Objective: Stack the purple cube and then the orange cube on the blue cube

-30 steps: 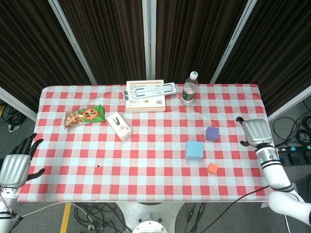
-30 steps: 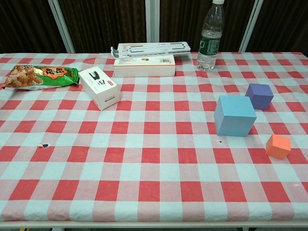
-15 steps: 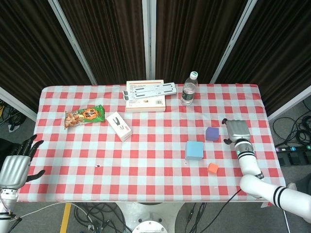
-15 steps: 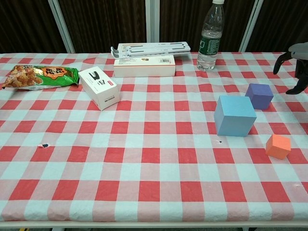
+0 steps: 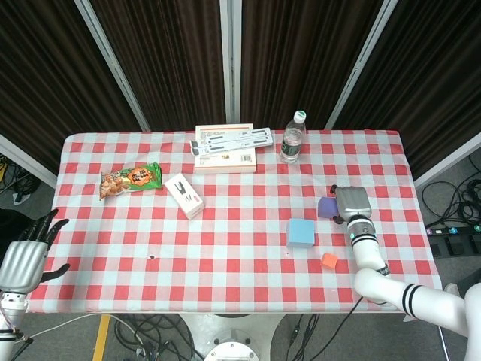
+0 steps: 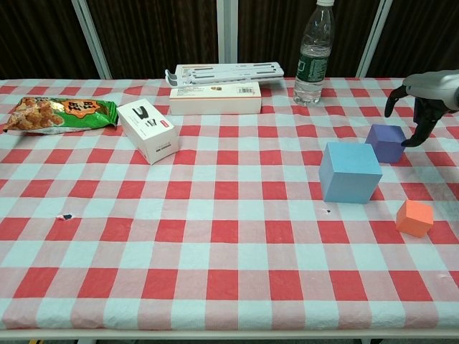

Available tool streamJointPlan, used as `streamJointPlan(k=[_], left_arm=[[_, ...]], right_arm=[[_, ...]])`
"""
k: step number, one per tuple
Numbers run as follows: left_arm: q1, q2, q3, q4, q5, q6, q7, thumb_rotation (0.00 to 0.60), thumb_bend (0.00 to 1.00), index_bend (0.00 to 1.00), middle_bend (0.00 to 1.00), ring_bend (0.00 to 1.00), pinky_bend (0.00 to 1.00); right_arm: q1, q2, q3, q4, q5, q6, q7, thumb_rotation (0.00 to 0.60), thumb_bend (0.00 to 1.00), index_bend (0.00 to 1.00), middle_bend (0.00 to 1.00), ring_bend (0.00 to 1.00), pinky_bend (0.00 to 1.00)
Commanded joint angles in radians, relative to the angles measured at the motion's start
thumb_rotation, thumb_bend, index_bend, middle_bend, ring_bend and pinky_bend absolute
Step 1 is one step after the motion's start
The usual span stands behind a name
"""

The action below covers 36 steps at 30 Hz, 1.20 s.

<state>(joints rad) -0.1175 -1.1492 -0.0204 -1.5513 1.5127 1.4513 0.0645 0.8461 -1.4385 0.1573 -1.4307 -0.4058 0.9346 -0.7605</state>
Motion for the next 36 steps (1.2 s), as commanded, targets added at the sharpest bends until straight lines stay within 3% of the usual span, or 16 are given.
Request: streamJointPlan(k=[1, 20, 29, 36], left_arm=[[-0.001, -0.001, 0.000, 0.005, -0.005, -0.006, -0.002, 0.600, 0.05, 0.25, 0.14, 0.13, 0.27], [0.003, 0.000, -0.004, 0.031, -0.004, 0.006, -0.028, 0.600, 0.05, 0.25, 0.14, 0.13, 0.27], [0.006, 0.000, 0.001, 0.039, -0.003, 0.002, -0.054, 0.600, 0.05, 0.25, 0.14, 0.13, 0.27], [0.007, 0.003, 0.000, 0.037, -0.004, 0.004, -0.054, 0.600, 0.05, 0.25, 0.14, 0.13, 0.27]], right_arm=[[0.011, -0.014, -0.003, 0.013, 0.023, 0.001, -0.011, 0.600, 0.15, 0.27, 1.00, 1.00, 1.00], [0.049, -0.084, -0.015, 0.096, 0.100, 0.001, -0.059, 0.600, 0.15, 0.31, 1.00, 1.00, 1.00], [0.046, -0.102, -0.013, 0.124, 0.087, 0.013, -0.049, 0.600, 0.18, 0.52, 1.00, 1.00, 1.00], [0.036, -0.080, -0.005, 0.101, 0.064, 0.018, -0.032, 0.600, 0.18, 0.54, 1.00, 1.00, 1.00]])
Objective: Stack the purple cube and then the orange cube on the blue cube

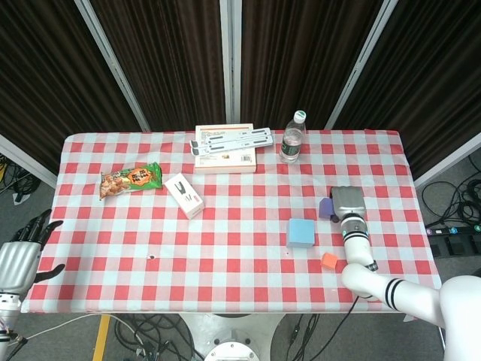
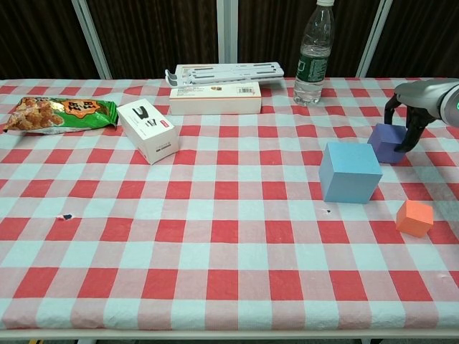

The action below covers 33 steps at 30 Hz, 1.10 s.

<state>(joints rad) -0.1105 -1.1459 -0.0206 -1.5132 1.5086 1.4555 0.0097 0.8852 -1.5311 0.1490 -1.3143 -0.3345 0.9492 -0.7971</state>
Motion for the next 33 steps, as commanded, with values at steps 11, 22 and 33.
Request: streamJointPlan(k=[11, 22, 33], left_arm=[[-0.007, -0.001, -0.006, -0.013, -0.019, -0.019, 0.016, 0.600, 0.05, 0.25, 0.14, 0.13, 0.27], [-0.007, 0.011, -0.010, -0.040, -0.026, -0.021, 0.006, 0.600, 0.05, 0.25, 0.14, 0.13, 0.27], [-0.003, 0.024, -0.015, -0.038, -0.038, -0.022, -0.023, 0.600, 0.05, 0.25, 0.14, 0.13, 0.27]], right_arm=[[0.029, 0.305, 0.060, -0.416, 0.026, 0.137, -0.085, 0.600, 0.18, 0.54, 1.00, 1.00, 1.00], [0.100, 0.412, 0.071, -0.706, 0.199, 0.263, -0.185, 0.600, 0.18, 0.54, 1.00, 1.00, 1.00], [0.140, 0.285, 0.035, -0.738, 0.208, 0.371, -0.212, 0.600, 0.18, 0.54, 1.00, 1.00, 1.00]])
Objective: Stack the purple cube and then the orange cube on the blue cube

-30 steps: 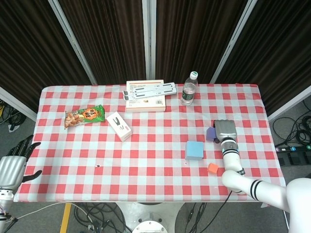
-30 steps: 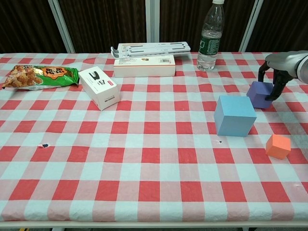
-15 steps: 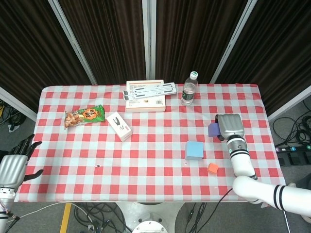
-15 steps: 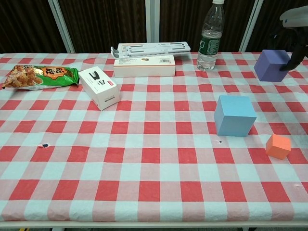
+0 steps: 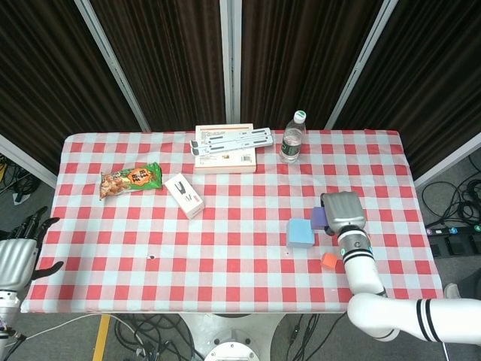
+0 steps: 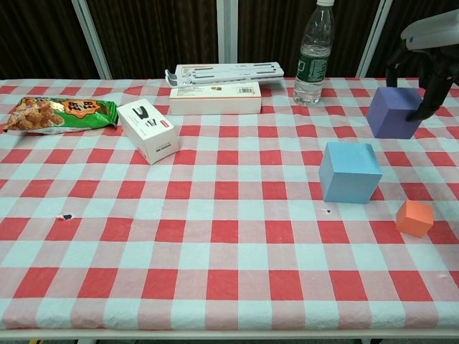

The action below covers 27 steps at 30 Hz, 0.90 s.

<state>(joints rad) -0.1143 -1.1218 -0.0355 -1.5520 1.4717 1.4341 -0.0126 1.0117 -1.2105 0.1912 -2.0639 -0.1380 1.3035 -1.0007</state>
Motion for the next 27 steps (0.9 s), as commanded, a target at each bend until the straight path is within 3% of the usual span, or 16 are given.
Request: streamJointPlan(k=[1, 8, 27], left_arm=[[0.001, -0.001, 0.000, 0.001, -0.002, 0.000, -0.001, 0.600, 0.05, 0.25, 0.14, 0.13, 0.27], [0.002, 0.001, -0.001, 0.009, -0.008, -0.004, -0.016, 0.600, 0.05, 0.25, 0.14, 0.13, 0.27], [0.004, -0.001, -0.002, 0.041, -0.010, -0.009, -0.064, 0.600, 0.05, 0.25, 0.14, 0.13, 0.27]], right_arm=[[0.018, -0.049, -0.005, 0.018, 0.016, 0.020, -0.010, 0.600, 0.18, 0.54, 1.00, 1.00, 1.00], [0.037, -0.124, -0.005, 0.045, 0.035, 0.057, -0.023, 0.600, 0.18, 0.54, 1.00, 1.00, 1.00], [0.047, -0.189, 0.020, 0.075, 0.061, 0.098, -0.040, 0.600, 0.18, 0.54, 1.00, 1.00, 1.00]])
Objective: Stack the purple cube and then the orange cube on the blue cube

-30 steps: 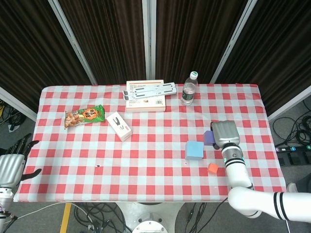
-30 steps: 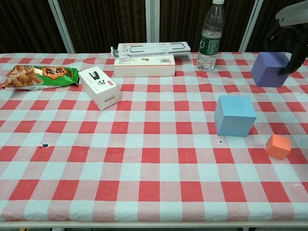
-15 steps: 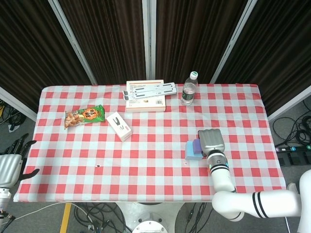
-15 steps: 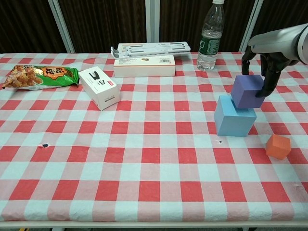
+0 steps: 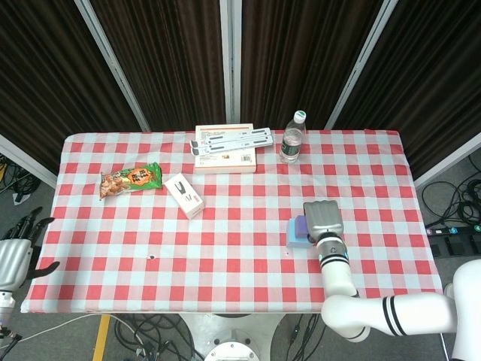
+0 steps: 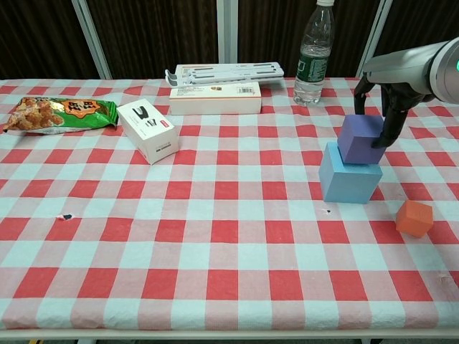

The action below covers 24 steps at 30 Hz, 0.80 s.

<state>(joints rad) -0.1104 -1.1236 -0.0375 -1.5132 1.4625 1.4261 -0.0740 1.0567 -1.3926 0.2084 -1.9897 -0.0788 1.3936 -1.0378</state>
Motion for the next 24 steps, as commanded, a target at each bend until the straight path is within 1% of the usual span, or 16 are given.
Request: streamJointPlan(k=[1, 12, 24], left_arm=[[-0.001, 0.002, -0.001, 0.003, 0.000, -0.002, -0.005, 0.600, 0.05, 0.25, 0.14, 0.13, 0.27], [-0.002, 0.000, -0.001, 0.018, 0.003, -0.004, -0.032, 0.600, 0.05, 0.25, 0.14, 0.13, 0.27], [-0.001, 0.000, -0.001, 0.029, 0.004, -0.002, -0.038, 0.600, 0.05, 0.25, 0.14, 0.13, 0.27]], right_arm=[[0.003, -0.010, 0.004, 0.000, 0.003, 0.013, -0.006, 0.600, 0.18, 0.54, 1.00, 1.00, 1.00], [0.007, -0.032, 0.014, -0.004, 0.028, 0.058, -0.038, 0.600, 0.18, 0.54, 1.00, 1.00, 1.00], [-0.001, -0.048, 0.027, 0.013, 0.028, 0.043, -0.040, 0.600, 0.18, 0.54, 1.00, 1.00, 1.00]])
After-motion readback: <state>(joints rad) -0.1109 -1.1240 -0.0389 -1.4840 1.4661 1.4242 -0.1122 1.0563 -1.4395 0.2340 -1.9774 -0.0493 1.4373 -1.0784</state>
